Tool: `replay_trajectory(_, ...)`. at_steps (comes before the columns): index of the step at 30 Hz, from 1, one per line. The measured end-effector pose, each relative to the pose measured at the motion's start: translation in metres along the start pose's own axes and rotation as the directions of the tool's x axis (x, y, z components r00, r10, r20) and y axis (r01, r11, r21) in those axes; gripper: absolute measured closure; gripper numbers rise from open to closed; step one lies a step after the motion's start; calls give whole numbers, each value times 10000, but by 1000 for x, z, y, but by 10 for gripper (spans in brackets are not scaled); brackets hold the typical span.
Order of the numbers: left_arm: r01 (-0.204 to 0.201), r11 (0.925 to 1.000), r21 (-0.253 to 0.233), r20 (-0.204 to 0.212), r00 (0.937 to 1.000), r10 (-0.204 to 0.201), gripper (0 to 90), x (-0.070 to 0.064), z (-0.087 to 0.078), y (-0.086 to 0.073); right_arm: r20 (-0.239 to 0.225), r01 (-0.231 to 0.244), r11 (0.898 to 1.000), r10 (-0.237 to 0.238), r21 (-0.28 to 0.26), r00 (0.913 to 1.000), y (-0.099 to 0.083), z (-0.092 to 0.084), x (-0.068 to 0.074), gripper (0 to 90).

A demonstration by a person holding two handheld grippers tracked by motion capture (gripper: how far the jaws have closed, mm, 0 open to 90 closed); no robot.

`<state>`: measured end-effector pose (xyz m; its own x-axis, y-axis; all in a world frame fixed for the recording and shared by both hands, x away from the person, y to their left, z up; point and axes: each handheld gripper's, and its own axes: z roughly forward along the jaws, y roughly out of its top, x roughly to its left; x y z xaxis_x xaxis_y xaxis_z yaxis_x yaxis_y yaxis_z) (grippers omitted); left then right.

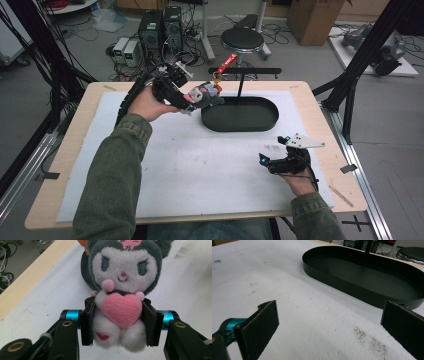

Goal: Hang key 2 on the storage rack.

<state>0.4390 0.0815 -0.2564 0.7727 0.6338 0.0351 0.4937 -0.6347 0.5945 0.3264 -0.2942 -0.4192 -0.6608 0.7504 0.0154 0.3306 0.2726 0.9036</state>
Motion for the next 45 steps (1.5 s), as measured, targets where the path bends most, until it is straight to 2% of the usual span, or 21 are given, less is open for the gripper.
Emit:
replay_trajectory(3,-19,9996,284,-190,9998,25,522,-2,1,13,22,-11,10000,11,7,10000,0,0,0,8)
replay_trajectory(7,211,9997,146,-376,9991,-205,521,-1,-2,29,14,-64,10000,64,27,10000,0,0,0,8)
replay_trajectory(14,-35,10000,-6,-504,9987,35,522,-7,-1,54,35,-39,10000,39,48,10000,0,0,0,8)
replay_trajectory(19,22,9997,258,-852,9964,0,522,-9,0,74,60,-54,10000,54,19,10000,0,-2,-1,7)
replay_trajectory(25,190,9992,354,-798,9967,-161,521,-11,10,93,6,-97,10000,97,-11,10000,0,-1,-2,8)
replay_trajectory(27,341,9991,266,-747,9967,-320,521,-10,15,97,36,-81,10000,81,-44,10000,0,-1,-3,7)
replay_trajectory(30,484,9976,504,-822,9956,-442,521,-7,22,104,31,-138,9999,138,-92,9999,0,-1,-3,8)
replay_trajectory(32,584,9973,454,-793,9953,-547,521,-6,25,106,33,-155,9999,155,-76,9999,0,-1,-3,8)
replay_trajectory(37,587,9980,248,-607,9965,-571,520,-5,27,112,78,-154,9998,154,-81,9999,0,-2,-4,7)
replay_trajectory(42,960,9953,142,-565,9939,-951,519,0,28,116,49,-188,9997,189,-174,9998,0,-2,-4,7)
replay_trajectory(45,1005,9948,153,-542,9936,-995,519,1,31,117,27,-272,9995,273,-174,9996,0,-3,-5,8)
